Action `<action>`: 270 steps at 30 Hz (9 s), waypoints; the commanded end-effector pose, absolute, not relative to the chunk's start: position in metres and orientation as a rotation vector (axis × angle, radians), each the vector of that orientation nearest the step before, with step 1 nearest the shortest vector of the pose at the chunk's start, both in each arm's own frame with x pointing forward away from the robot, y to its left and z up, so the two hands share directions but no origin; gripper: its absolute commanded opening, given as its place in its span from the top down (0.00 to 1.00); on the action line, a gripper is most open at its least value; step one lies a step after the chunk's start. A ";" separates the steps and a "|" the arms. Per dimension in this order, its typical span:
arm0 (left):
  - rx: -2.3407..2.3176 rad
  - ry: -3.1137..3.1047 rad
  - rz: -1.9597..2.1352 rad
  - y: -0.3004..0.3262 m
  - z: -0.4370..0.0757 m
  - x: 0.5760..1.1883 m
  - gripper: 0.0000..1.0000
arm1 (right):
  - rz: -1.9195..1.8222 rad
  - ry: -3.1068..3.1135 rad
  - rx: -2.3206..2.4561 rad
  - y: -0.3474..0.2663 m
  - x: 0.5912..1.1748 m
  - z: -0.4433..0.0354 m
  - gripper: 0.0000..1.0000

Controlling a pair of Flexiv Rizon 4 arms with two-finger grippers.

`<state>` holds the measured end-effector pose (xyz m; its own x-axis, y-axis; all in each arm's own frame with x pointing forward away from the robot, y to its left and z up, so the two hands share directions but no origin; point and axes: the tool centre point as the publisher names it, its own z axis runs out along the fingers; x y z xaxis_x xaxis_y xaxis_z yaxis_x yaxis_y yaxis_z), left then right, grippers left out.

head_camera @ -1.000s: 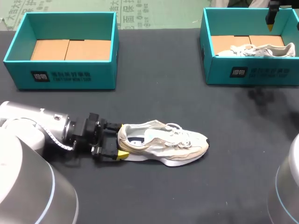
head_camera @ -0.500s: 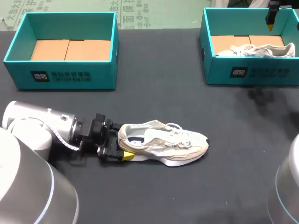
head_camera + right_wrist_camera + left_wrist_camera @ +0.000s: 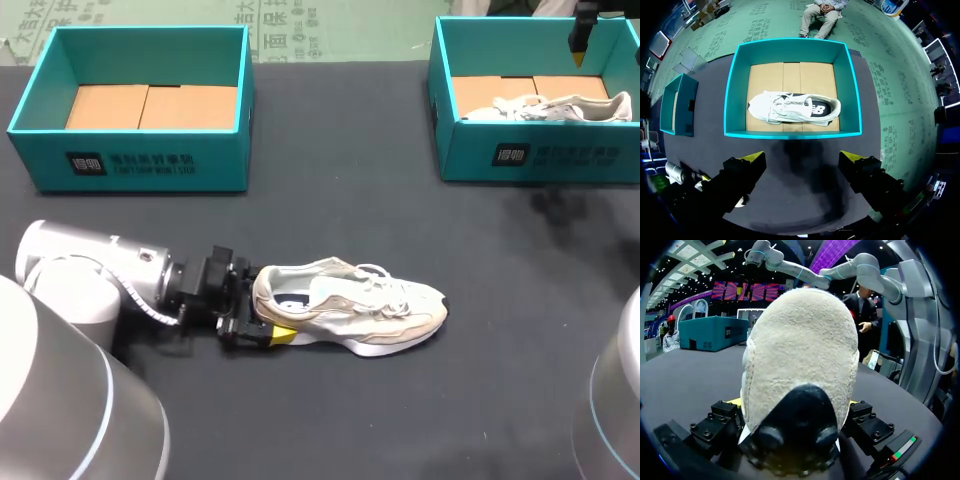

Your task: Take the shoe out of the shoebox, open the shoe tongue, remove and reinsert the insole, then place the shoe into the shoebox

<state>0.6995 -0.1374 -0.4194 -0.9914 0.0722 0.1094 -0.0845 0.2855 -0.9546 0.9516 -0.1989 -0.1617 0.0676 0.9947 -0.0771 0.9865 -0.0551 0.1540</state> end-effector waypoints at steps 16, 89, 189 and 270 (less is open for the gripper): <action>0.022 -2.400 1.784 -0.142 -0.422 0.704 1.00 | 0.073 2.036 2.168 -0.199 0.951 -0.162 0.00; 0.022 -2.400 1.784 -0.142 -0.422 0.704 1.00 | 0.007 1.894 2.426 0.125 0.734 -0.194 0.00; 0.022 -2.400 1.784 -0.142 -0.422 0.704 1.00 | -0.250 1.147 2.547 0.226 0.686 -0.350 0.38; 0.022 -2.400 1.784 -0.142 -0.422 0.704 1.00 | -0.082 1.098 2.633 0.176 0.686 -0.326 1.00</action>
<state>0.7020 -0.1401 -0.4200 -0.9885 0.0788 0.1289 -0.1008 0.2912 -0.9513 0.6923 0.1947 -0.3302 -0.0132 0.9418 -0.3360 0.9996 0.0204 0.0177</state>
